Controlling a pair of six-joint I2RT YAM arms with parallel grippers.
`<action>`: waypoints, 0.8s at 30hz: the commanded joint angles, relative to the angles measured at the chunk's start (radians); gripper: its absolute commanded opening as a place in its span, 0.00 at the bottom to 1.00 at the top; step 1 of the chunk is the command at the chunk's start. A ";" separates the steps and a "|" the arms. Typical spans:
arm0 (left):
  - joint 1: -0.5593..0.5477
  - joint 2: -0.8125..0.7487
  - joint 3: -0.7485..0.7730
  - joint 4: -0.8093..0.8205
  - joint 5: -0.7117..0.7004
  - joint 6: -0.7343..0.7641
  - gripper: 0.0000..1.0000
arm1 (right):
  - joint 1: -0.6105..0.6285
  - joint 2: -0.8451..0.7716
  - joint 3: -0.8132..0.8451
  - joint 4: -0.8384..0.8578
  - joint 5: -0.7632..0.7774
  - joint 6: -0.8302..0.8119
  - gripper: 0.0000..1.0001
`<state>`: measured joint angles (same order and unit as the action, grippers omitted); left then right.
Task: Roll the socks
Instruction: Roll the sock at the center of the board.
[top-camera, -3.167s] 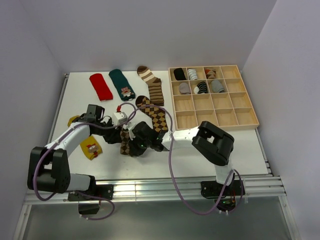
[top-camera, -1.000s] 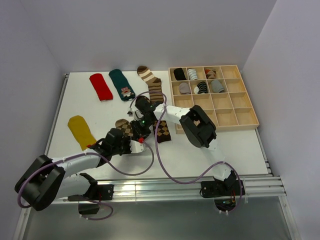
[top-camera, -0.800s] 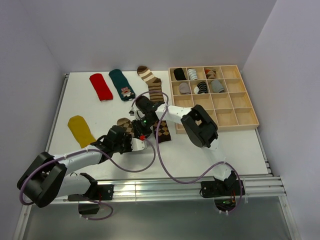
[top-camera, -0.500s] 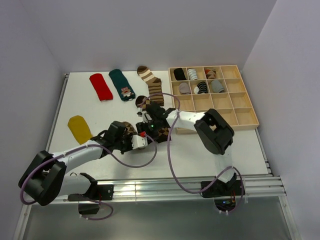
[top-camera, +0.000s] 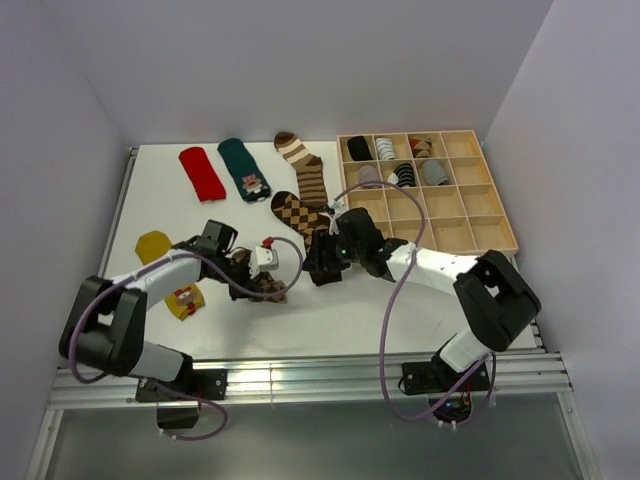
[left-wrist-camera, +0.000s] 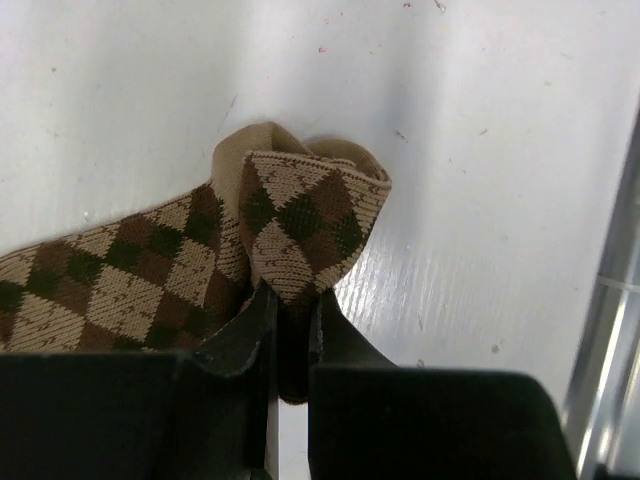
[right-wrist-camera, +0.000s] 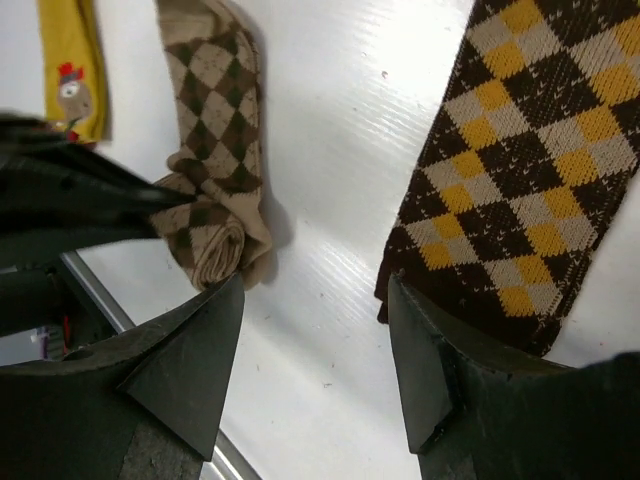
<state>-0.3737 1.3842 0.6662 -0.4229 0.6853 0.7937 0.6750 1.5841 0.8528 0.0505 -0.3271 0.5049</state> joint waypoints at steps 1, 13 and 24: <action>0.082 0.108 0.093 -0.210 0.174 0.096 0.00 | 0.003 -0.101 -0.076 0.199 0.051 -0.020 0.67; 0.203 0.462 0.349 -0.641 0.292 0.420 0.00 | 0.268 -0.116 -0.097 0.285 0.172 -0.316 0.70; 0.217 0.573 0.424 -0.784 0.275 0.532 0.00 | 0.452 0.117 0.136 0.123 0.326 -0.476 0.73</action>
<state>-0.1570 1.9388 1.0790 -1.1522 0.9909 1.2556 1.1053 1.6676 0.9279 0.2119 -0.0647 0.1024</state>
